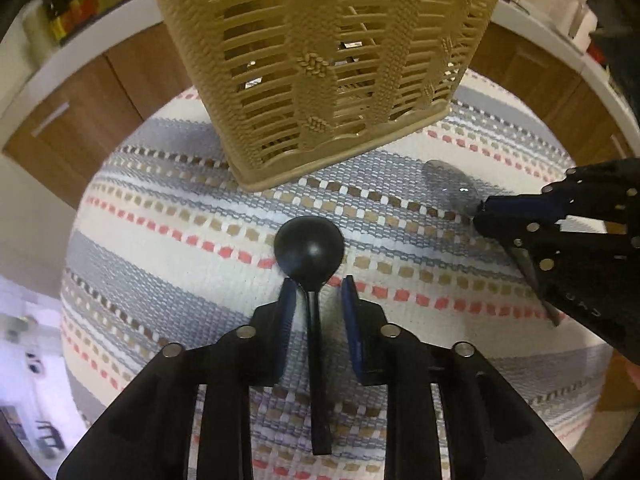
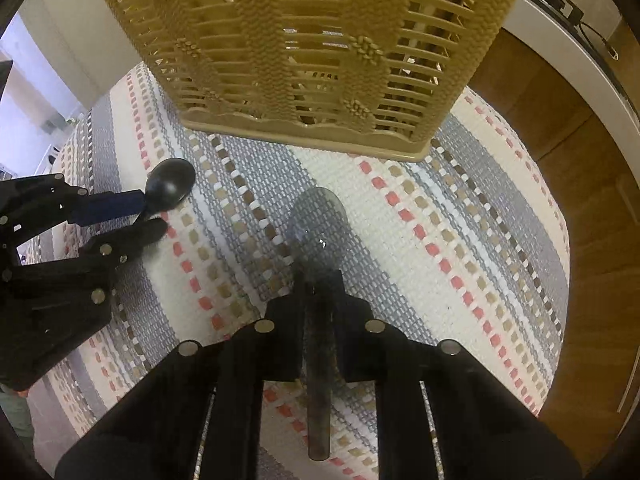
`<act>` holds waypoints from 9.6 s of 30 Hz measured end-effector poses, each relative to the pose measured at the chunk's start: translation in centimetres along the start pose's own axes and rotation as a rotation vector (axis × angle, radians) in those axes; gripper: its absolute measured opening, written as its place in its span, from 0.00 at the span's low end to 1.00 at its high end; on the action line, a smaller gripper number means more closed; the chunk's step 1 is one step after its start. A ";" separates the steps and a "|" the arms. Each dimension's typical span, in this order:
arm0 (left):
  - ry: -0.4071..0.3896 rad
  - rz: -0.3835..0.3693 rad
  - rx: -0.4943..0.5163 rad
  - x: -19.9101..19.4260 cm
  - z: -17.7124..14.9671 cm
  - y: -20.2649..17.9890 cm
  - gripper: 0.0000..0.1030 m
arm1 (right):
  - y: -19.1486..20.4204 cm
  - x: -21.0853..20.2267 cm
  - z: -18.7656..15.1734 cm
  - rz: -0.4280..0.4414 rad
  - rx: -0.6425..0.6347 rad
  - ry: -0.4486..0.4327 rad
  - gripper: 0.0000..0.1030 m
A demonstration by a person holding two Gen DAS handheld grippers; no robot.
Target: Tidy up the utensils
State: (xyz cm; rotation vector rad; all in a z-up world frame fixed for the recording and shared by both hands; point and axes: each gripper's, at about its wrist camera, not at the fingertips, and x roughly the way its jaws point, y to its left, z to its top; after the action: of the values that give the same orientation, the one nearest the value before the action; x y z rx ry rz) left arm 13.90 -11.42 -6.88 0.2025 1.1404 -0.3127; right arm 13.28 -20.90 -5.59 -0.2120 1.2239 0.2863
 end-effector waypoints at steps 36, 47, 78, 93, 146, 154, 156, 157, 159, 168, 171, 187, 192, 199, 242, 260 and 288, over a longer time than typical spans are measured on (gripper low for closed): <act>-0.945 -0.200 -0.210 -21.0 6.2 0.9 0.04 | -4.5 -21.0 3.0 0.025 0.024 -0.976 0.09; -1.007 -0.188 -0.313 -15.3 8.9 1.7 0.04 | -6.7 -17.0 6.3 -0.019 0.113 -1.062 0.09; -0.976 -0.173 -0.283 -13.2 6.4 3.1 0.26 | -7.5 -13.8 3.4 0.000 0.155 -1.007 0.19; -1.038 -0.126 -0.263 -19.9 -4.0 4.0 0.59 | -5.3 -18.9 -6.5 0.009 0.225 -1.080 0.42; -0.970 0.289 -0.233 -13.5 -12.4 2.0 0.92 | -1.2 -12.1 -15.0 -0.247 0.322 -1.048 0.77; -0.966 0.302 -0.228 -13.3 -12.3 1.9 0.92 | -1.4 -12.2 -15.1 -0.243 0.339 -1.052 0.78; -0.964 0.300 -0.229 -13.3 -12.3 1.9 0.92 | -1.4 -12.2 -15.1 -0.244 0.340 -1.052 0.78; -0.963 0.299 -0.231 -13.3 -12.4 2.0 0.92 | -1.4 -12.2 -15.1 -0.245 0.340 -1.052 0.78; -0.963 0.299 -0.232 -13.4 -12.4 2.0 0.92 | -1.4 -12.2 -15.1 -0.244 0.340 -1.052 0.78; -0.954 0.307 -0.220 -13.2 -12.3 1.8 0.93 | -1.4 -12.2 -15.2 -0.243 0.340 -1.052 0.80; -0.950 0.307 -0.223 -13.2 -12.3 1.8 0.93 | -1.4 -12.2 -15.1 -0.243 0.340 -1.053 0.80; -0.942 0.296 -0.238 -13.2 -12.2 2.2 0.93 | -1.2 -12.1 -15.0 -0.247 0.337 -1.042 0.80; -0.940 0.296 -0.238 -13.1 -12.1 2.2 0.93 | -1.1 -12.0 -14.9 -0.245 0.337 -1.037 0.81; -0.936 0.295 -0.238 -12.9 -12.1 2.1 0.93 | -1.2 -11.9 -14.9 -0.244 0.338 -1.038 0.84; -0.921 0.298 -0.230 -12.6 -11.9 1.9 0.93 | -1.3 -11.8 -15.1 -0.240 0.348 -1.032 0.88; -0.910 0.295 -0.241 -12.7 -11.9 2.2 0.93 | -1.3 -11.9 -15.1 -0.243 0.347 -1.025 0.89; -0.917 0.327 -0.229 -12.7 -11.9 2.0 0.93 | -1.2 -11.7 -14.9 -0.246 0.345 -1.019 0.91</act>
State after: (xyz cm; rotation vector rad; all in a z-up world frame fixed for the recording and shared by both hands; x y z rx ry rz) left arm -0.49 -3.96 -0.11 0.0248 0.2186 0.0347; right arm -3.28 -27.89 0.63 0.0906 0.2161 -0.0517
